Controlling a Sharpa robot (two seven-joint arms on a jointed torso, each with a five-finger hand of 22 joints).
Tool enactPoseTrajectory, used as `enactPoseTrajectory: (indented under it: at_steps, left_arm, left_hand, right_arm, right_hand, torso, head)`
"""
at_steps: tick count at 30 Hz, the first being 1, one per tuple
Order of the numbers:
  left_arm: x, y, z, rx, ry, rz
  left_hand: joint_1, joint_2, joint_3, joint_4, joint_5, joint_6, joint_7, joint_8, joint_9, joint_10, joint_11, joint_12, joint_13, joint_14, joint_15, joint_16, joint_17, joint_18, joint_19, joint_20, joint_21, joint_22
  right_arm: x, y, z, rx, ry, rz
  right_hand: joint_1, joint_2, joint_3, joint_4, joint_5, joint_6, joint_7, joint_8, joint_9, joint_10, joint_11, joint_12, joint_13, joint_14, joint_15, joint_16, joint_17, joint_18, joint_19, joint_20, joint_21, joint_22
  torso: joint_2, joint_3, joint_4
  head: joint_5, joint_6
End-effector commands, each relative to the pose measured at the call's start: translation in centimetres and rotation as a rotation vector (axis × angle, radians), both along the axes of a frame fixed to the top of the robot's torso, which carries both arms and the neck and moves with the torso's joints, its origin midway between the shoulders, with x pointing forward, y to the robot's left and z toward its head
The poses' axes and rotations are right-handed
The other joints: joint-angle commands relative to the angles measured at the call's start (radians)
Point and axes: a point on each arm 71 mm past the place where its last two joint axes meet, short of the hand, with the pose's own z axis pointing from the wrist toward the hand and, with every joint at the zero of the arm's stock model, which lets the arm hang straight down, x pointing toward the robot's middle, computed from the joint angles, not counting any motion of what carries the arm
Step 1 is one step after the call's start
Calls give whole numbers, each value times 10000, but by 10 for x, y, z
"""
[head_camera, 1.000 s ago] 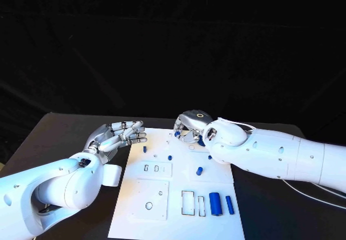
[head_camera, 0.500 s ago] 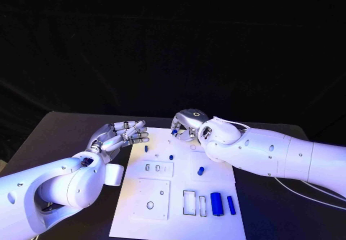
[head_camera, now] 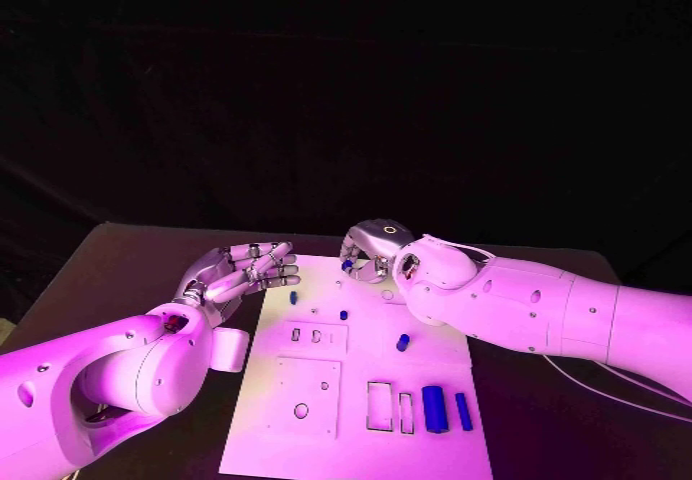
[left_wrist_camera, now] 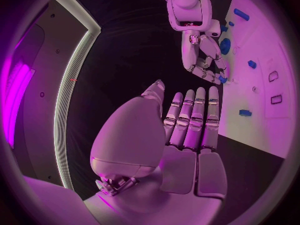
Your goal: Assemble the parts on the task board
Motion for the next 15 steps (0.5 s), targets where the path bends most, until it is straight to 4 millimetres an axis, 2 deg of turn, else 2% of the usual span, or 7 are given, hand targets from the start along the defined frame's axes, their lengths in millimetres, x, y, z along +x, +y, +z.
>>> enactPoseTrajectory:
  at_steps: [1, 15]
  left_arm:
    - [0, -2, 2, -113, -55, -211]
    - [-1, -3, 2, -135, -51, -272]
  left_hand:
    - [9, -17, -66, -11, -48, 67, 169, -66, -10, -8, 63, -49, -3, -63, -28, -43, -12, 69, -73, 4, -23, -9]
    - [11, -13, -68, -13, -48, 69, 172, -79, -11, -7, 65, -65, -4, -65, -25, -59, -13, 63, -97, 5, -26, -12]
  right_arm:
    - [1, 1, -2, -123, 187, 47]
    - [7, 2, -5, -222, 316, -132]
  right_hand:
    - [35, -63, 60, 1, 20, -3, 26, 54, 17, 72, -2, 15, 7, 409, -49, -8, -45, -75, 43, 21, 27, -4]
    - [-9, -91, 95, 22, -22, -40, 39, 26, 22, 44, 14, -16, -7, 391, -36, -20, -80, -72, 26, 31, 27, -3]
  torso:
    - [7, 4, 1]
    - [13, -7, 7]
  head:
    - [10, 6]
    - [22, 20]
